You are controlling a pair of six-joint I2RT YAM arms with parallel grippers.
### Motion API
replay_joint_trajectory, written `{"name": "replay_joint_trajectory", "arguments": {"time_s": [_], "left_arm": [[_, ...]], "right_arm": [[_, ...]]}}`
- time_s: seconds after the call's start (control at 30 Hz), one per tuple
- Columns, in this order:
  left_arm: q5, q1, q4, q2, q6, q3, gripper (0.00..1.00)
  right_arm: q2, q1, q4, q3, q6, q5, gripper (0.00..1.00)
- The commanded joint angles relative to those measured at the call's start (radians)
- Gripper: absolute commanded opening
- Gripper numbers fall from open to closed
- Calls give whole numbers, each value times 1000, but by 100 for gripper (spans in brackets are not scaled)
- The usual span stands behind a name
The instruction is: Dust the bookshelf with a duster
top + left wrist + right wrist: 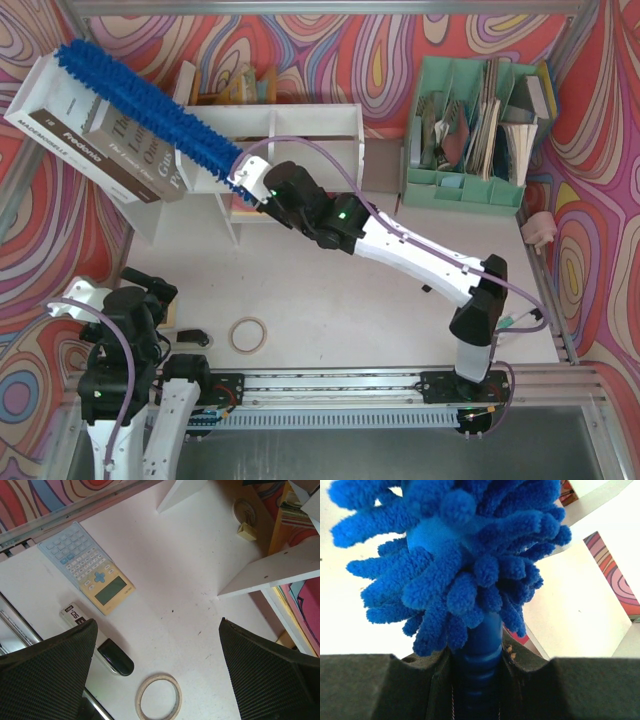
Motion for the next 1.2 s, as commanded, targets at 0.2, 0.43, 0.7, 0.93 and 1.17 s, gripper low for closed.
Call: {"name": "replay_joint_trajectory", "arguments": {"time_s": [0.2,0.43,0.7,0.93,1.17], "left_arm": [[6,5,5,-14,24,-14,98],[6,5,7,-17,24,-17,98],[11,5,17,-8,25,-21,98],[7,5,14,-11,27,-20,98],[10,5,16,-15,21,-24,98]], "right_arm": [[52,-102,38,83,34,43,0],[4,-124,-40,109,159,63,0],[-140,-60,-124,21,491,-49,0],[-205,42,-180,-24,729,-66,0],[-134,141,-274,45,885,-92,0]]}}
